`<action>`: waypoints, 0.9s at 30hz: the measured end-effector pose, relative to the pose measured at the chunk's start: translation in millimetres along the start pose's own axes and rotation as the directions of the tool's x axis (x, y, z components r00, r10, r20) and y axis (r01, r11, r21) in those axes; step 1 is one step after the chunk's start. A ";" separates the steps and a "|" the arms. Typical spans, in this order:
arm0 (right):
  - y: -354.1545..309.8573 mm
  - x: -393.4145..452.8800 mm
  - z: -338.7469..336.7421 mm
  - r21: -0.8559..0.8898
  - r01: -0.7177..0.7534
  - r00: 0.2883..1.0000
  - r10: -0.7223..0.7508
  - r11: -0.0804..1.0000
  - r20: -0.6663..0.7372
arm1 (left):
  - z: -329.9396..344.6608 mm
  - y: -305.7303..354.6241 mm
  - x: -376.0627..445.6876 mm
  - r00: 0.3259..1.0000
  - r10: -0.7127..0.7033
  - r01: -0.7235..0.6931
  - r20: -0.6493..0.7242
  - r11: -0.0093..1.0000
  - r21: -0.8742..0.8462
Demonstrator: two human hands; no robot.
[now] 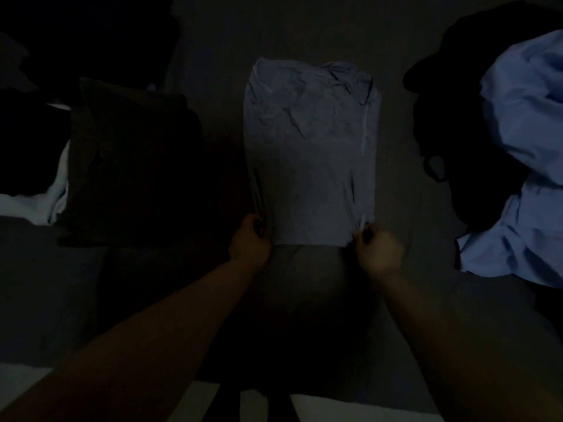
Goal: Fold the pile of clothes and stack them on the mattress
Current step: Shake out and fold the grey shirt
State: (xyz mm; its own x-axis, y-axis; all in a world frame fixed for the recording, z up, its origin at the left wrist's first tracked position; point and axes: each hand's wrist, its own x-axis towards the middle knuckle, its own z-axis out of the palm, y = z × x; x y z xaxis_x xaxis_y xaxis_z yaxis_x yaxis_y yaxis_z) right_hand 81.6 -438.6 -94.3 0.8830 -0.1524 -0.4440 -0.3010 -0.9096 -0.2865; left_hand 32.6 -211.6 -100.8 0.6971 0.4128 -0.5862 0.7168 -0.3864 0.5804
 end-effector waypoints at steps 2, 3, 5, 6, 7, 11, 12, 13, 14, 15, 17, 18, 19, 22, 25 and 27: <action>17.8 -21.3 -3.3 -0.102 0.030 0.997 -0.023 0.994 0.072 | -9.5 -12.9 -7.4 0.996 0.031 -0.039 0.081 0.994 0.097; 26.2 -31.1 -6.8 -0.152 0.048 0.994 -0.031 0.987 0.109 | -16.2 -19.4 -11.7 0.992 0.019 -0.041 0.126 0.984 0.174; 41.1 -43.1 -11.4 -0.208 0.064 0.983 -0.025 0.976 0.184 | -28.0 -31.4 -21.3 0.973 -0.036 -0.040 0.229 0.947 0.320; 45.1 -46.3 -12.9 -0.218 0.057 0.978 -0.011 0.974 0.209 | -32.8 -34.9 -25.5 0.958 -0.070 -0.042 0.276 0.924 0.380; 45.9 -48.8 -15.7 -0.224 0.058 0.977 -0.009 0.973 0.215 | -36.2 -36.1 -30.3 0.952 -0.087 -0.056 0.292 0.893 0.447; 35.2 -52.2 -16.8 -0.262 0.424 0.901 -0.432 0.867 0.028 | -35.0 -32.0 -41.5 0.907 0.385 -0.399 0.173 0.647 0.650; 30.4 -52.8 -14.2 -0.303 0.563 0.817 -0.574 0.769 0.063 | -30.8 -32.0 -39.6 0.820 0.527 -0.529 0.223 0.547 0.649; 25.8 -50.5 -9.7 -0.351 0.667 0.732 -0.665 0.657 0.146 | -26.6 -30.7 -36.0 0.745 0.584 -0.622 0.323 0.433 0.653; 21.6 -44.3 -4.5 -0.391 0.718 0.679 -0.704 0.576 0.209 | -21.0 -30.9 -28.7 0.694 0.601 -0.670 0.395 0.340 0.660; 15.7 -35.6 -0.2 -0.424 0.717 0.679 -0.692 0.553 0.245 | -17.0 -28.0 -21.6 0.694 0.578 -0.670 0.430 0.299 0.679; 5.9 -16.0 10.3 -0.467 0.636 0.763 -0.591 0.615 0.260 | -8.3 -20.9 -8.8 0.736 0.511 -0.630 0.444 0.278 0.726; 0.7 -8.5 15.0 -0.477 0.600 0.793 -0.556 0.642 0.249 | -3.8 -18.0 -3.2 0.745 0.484 -0.624 0.459 0.262 0.736; -4.6 -4.2 18.4 -0.465 0.583 0.808 -0.536 0.666 0.244 | -0.7 -15.2 0.8 0.751 0.452 -0.628 0.481 0.266 0.731; -14.0 0.6 16.2 -0.382 0.589 0.806 -0.552 0.712 0.214 | 2.2 -7.6 4.9 0.778 0.376 -0.616 0.504 0.292 0.732; -16.7 -10.3 -1.7 -0.398 0.614 0.789 -0.508 0.682 0.346 | -12.8 2.1 -6.9 0.735 0.355 -0.678 0.577 0.368 0.637; -15.9 -26.3 -16.4 -0.370 0.656 0.740 -0.467 0.657 0.484 | -29.0 3.5 -18.0 0.718 0.299 -0.691 0.628 0.413 0.593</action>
State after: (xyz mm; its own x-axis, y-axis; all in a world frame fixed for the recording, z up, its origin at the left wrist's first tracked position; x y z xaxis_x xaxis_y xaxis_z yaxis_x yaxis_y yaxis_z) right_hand 69.1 -426.4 -64.1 0.6197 0.4987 -0.6060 0.5150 -0.8410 -0.1655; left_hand 22.2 -196.4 -71.8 0.7231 -0.3374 -0.6028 -0.1781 -0.9342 0.3092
